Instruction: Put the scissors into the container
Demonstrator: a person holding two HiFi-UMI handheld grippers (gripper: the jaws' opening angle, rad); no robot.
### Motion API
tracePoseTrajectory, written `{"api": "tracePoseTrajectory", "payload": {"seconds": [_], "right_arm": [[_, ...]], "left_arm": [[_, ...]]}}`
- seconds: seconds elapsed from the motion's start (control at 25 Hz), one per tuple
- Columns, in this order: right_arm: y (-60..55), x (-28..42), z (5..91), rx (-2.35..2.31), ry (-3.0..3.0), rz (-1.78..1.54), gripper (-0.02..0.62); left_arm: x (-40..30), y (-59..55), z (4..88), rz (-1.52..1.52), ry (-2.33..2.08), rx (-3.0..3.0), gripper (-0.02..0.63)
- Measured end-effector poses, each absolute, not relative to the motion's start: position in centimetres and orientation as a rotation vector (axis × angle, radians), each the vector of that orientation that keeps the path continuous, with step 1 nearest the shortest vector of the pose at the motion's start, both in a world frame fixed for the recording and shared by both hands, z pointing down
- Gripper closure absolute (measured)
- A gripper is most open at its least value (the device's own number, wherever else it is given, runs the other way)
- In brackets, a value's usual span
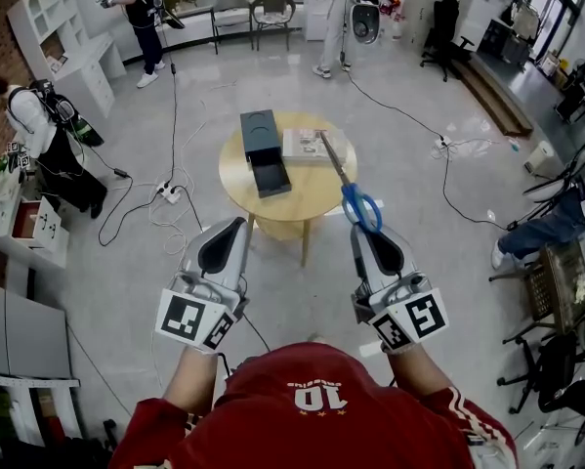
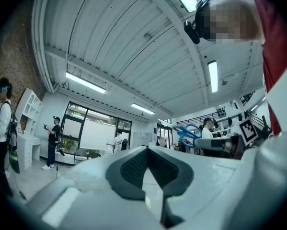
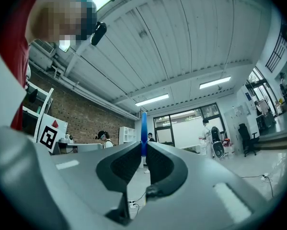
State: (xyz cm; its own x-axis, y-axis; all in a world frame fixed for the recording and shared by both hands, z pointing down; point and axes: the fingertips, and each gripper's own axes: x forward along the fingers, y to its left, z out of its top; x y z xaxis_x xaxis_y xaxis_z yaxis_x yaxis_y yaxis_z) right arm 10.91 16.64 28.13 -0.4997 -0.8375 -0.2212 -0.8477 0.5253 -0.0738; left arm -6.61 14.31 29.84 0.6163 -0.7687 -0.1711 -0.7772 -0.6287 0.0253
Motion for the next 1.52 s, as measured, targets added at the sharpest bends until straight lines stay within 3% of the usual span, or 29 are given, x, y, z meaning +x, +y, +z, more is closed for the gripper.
{"api": "tracePoseTrajectory", "payload": {"seconds": [1.52], "right_arm": [[10.0,20.9,30.1,-1.232,2.599,-0.059,0.563]], "left_arm": [[3.4,10.3,29.6,0.189,1.464,-2.726,0.604]]}}
